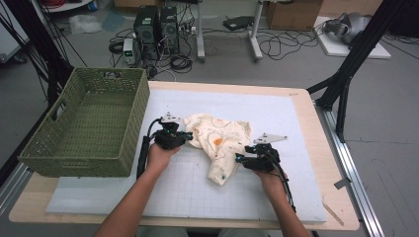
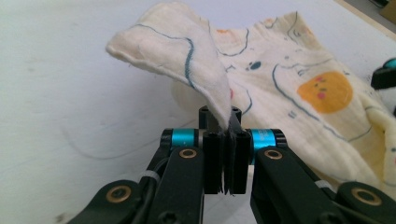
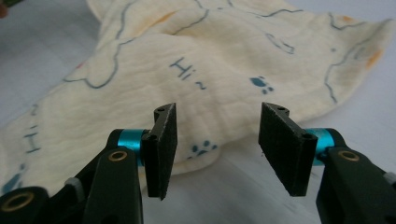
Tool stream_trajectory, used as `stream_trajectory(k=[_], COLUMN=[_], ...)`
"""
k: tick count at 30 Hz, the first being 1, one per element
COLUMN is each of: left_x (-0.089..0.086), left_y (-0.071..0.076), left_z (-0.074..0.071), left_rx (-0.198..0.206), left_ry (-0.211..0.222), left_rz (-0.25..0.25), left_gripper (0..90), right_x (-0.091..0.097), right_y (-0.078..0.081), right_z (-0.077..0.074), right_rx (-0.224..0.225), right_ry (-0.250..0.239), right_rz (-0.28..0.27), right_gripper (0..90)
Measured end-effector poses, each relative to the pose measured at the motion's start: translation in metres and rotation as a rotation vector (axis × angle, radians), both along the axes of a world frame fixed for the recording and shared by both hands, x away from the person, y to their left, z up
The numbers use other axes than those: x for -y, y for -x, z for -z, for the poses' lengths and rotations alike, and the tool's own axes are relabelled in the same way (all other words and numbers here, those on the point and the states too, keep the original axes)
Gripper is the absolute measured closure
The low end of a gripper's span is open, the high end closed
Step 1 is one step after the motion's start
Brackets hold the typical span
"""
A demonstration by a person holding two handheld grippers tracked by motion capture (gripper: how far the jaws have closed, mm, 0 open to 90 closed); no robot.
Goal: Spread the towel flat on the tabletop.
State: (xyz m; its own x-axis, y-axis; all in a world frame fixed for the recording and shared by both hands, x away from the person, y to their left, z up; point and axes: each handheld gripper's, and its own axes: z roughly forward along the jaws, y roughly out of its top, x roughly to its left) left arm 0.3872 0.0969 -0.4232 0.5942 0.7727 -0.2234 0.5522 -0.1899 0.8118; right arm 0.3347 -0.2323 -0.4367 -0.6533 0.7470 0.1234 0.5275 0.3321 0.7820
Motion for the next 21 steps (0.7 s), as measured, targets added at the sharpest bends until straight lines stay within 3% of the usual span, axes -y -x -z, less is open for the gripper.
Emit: stream_trajectory(k=[2,4,7,10,12,17,21], left_x=[-0.004,-0.006,-0.008,-0.013,-0.014,-0.007,0.000], left_y=[0.000,0.000,0.000,-0.001,-0.003,-0.007,-0.009], left_z=[0.000,0.001,0.000,0.001,0.003,0.009,0.013], left_rx=[-0.007,-0.011,-0.004,-0.002,-0.009,-0.014,-0.016], left_ry=[-0.009,-0.013,-0.015,-0.022,-0.022,-0.047,-0.054], left_rz=[-0.003,-0.004,-0.014,-0.027,-0.041,-0.021,-0.020], left_gripper=[87.3,87.4,87.3,87.4,87.4,87.4,87.4], right_x=[-0.012,-0.023,-0.034,-0.036,-0.030,-0.006,0.010], right_y=[0.001,0.000,-0.002,0.002,0.002,-0.004,-0.012], right_z=[0.001,0.004,0.009,0.003,-0.004,-0.018,-0.023], right_rx=[0.003,0.006,-0.003,0.055,0.074,0.089,0.056], right_ry=[0.007,0.032,0.081,0.098,0.071,0.042,0.050], right_rz=[-0.038,-0.067,-0.116,-0.151,-0.143,-0.067,-0.018], right_gripper=[48.2,56.2,80.9,84.9,85.1,84.9,84.6])
